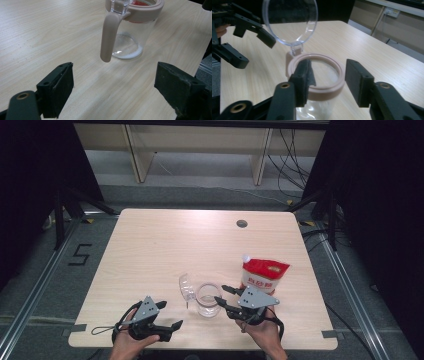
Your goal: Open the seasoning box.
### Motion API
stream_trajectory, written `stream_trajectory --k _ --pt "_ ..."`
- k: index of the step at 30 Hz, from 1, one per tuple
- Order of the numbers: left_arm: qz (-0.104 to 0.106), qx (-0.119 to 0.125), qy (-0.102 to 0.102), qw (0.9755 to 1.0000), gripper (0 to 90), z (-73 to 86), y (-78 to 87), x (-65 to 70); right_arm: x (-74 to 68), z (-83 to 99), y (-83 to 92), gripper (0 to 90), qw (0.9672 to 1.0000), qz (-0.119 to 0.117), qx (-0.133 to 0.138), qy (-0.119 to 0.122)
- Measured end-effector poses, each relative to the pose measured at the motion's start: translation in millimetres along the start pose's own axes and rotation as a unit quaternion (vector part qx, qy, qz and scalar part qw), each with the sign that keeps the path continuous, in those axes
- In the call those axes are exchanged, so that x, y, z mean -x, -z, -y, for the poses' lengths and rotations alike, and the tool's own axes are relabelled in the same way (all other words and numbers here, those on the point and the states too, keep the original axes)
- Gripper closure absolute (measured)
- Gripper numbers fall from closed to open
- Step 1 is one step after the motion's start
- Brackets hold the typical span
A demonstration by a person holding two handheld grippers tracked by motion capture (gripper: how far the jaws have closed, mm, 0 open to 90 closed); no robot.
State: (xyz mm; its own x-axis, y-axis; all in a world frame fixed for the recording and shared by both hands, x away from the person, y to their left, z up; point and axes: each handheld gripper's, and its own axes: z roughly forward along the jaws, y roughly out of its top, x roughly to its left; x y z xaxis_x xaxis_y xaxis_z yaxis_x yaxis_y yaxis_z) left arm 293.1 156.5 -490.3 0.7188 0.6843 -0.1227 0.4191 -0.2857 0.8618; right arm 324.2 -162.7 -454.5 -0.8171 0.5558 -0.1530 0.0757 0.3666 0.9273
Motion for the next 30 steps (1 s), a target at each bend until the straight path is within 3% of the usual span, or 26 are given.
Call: stream_trajectory --k 8,10,17,20,21,25,26,27,28,30 --pt "0.003 -0.001 -0.003 1.0000 15.3 0.1 1.5 0.9 3.9 7.0 11.2 46.0 0.9996 0.019 0.001 -0.020" --pt "0.003 0.000 -0.007 1.0000 15.3 -0.3 1.5 0.9 5.7 12.3 18.9 44.3 0.9991 0.026 -0.005 -0.035" --pt "0.002 0.002 0.001 1.0000 15.2 -0.5 2.6 2.1 13.7 23.6 37.5 42.3 0.9982 0.047 -0.010 -0.037" --pt "0.003 0.000 -0.005 1.0000 15.2 -0.7 3.2 1.8 14.6 29.7 50.9 41.7 0.9969 0.054 -0.015 -0.055" --pt "0.001 -0.001 -0.005 1.0000 15.2 -0.8 3.2 1.9 16.1 30.5 53.7 41.3 0.9969 0.063 -0.015 -0.045" --pt "0.001 0.000 -0.005 1.0000 15.2 -0.6 2.7 1.9 18.9 34.3 61.5 40.3 0.9963 0.070 -0.011 -0.049" --pt "0.001 0.000 -0.004 1.0000 15.2 -0.4 2.5 2.2 20.0 37.2 67.2 40.0 0.9947 0.080 -0.017 -0.063" --pt "0.005 0.001 -0.005 1.0000 15.2 -0.4 2.3 2.0 19.8 38.3 68.9 40.0 0.9944 0.076 -0.019 -0.071" --pt "0.005 0.001 -0.005 1.0000 15.2 -0.4 2.3 2.0 22.0 39.1 70.4 40.0 0.9951 0.076 -0.017 -0.060" --pt "0.005 0.001 -0.005 1.0000 15.2 -0.5 2.3 2.2 23.3 40.9 75.4 39.8 0.9939 0.087 -0.016 -0.066"
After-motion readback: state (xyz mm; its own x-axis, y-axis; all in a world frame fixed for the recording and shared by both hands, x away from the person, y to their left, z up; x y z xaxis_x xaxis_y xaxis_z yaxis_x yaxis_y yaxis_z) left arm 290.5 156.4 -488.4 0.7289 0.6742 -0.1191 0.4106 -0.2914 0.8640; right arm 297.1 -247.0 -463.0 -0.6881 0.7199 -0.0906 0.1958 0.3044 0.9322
